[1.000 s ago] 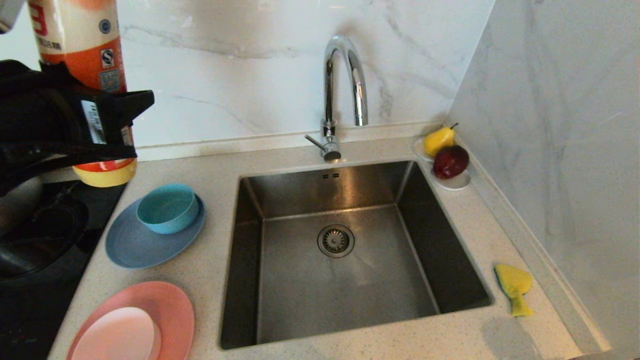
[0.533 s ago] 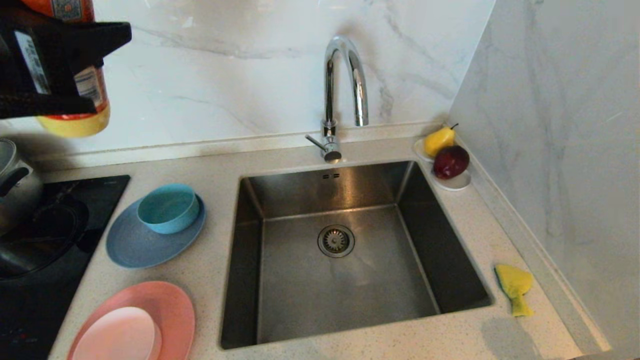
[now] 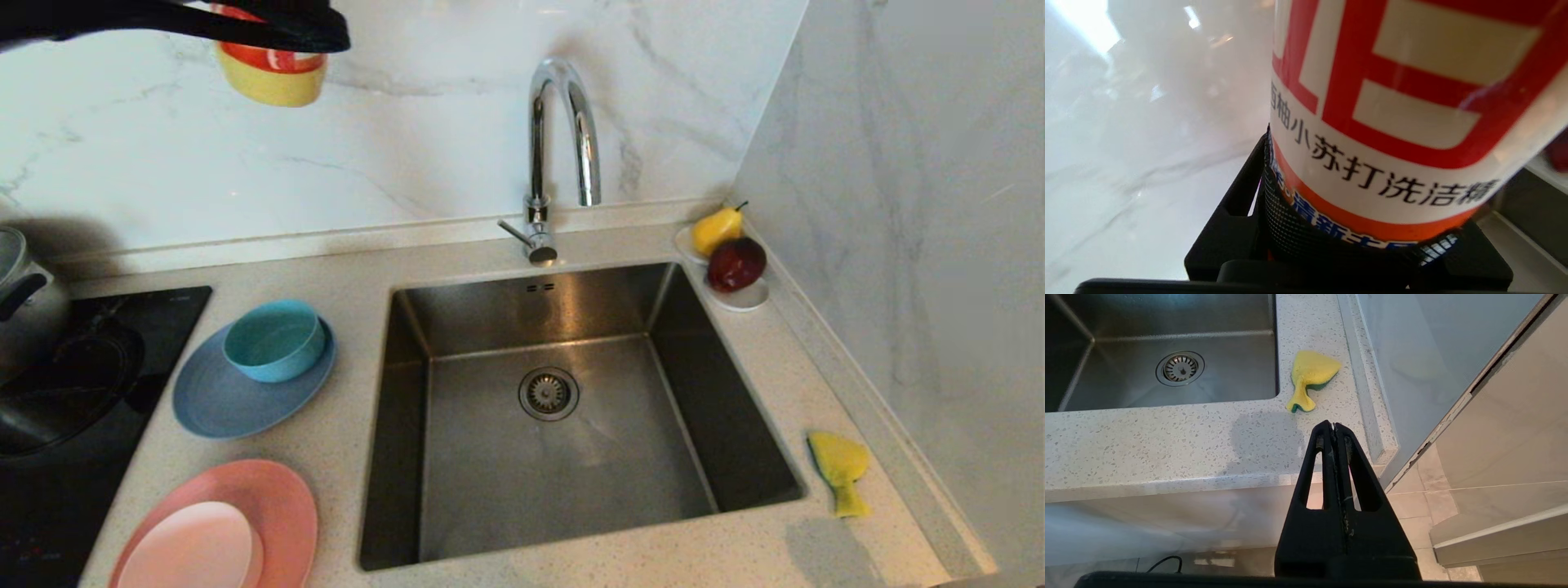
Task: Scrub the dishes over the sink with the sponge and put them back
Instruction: Squeeze it onto the sponge
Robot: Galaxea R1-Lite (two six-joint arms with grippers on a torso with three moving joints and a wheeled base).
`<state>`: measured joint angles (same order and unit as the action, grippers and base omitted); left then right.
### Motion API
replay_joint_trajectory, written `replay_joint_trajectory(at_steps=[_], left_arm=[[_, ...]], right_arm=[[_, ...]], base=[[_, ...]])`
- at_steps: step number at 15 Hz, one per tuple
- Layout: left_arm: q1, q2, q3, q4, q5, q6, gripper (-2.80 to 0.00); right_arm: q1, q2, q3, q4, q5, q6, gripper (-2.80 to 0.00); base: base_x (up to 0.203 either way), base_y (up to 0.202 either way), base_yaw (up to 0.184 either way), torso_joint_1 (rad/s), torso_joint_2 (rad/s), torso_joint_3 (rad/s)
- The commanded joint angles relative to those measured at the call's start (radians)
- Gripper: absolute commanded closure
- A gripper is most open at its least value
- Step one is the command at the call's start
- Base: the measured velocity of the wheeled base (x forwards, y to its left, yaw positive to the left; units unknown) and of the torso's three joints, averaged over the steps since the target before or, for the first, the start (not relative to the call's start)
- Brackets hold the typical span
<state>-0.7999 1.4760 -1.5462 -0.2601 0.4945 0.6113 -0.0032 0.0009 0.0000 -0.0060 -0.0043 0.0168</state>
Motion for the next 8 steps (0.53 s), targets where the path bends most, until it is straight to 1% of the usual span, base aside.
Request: replay_joint_trajectory(at_steps=[1, 3, 5, 7, 8], left_arm=[[-0.035, 0.124, -0.056, -0.003, 0.004, 0.015, 0.00], [-0.057, 0.182, -0.111, -0.002, 0.033, 0.026, 0.00], [-0.076, 0.248, -0.231, 0.006, 0.060, 0.046, 0.00], [-0.093, 0.325, -0.360, 0.003, 0.065, 0.104, 0.00], [-0.117, 0.346, -0.380, 0.002, 0.068, 0.137, 0.00]], right_arm=[[0.000, 0.001, 0.000, 0.000, 0.000, 0.000, 0.00], [0.000, 0.001, 0.000, 0.000, 0.000, 0.000, 0.00], [0.000, 0.001, 0.000, 0.000, 0.000, 0.000, 0.00], [0.000, 0.001, 0.000, 0.000, 0.000, 0.000, 0.00], [0.000, 0.001, 0.000, 0.000, 0.000, 0.000, 0.00]], base=[[0.000, 0.000, 0.000, 0.000, 0.00, 0.000], [0.000, 0.000, 0.000, 0.000, 0.00, 0.000], [0.000, 0.000, 0.000, 0.000, 0.00, 0.000], [0.000, 0.000, 0.000, 0.000, 0.00, 0.000], [0.000, 0.000, 0.000, 0.000, 0.00, 0.000]])
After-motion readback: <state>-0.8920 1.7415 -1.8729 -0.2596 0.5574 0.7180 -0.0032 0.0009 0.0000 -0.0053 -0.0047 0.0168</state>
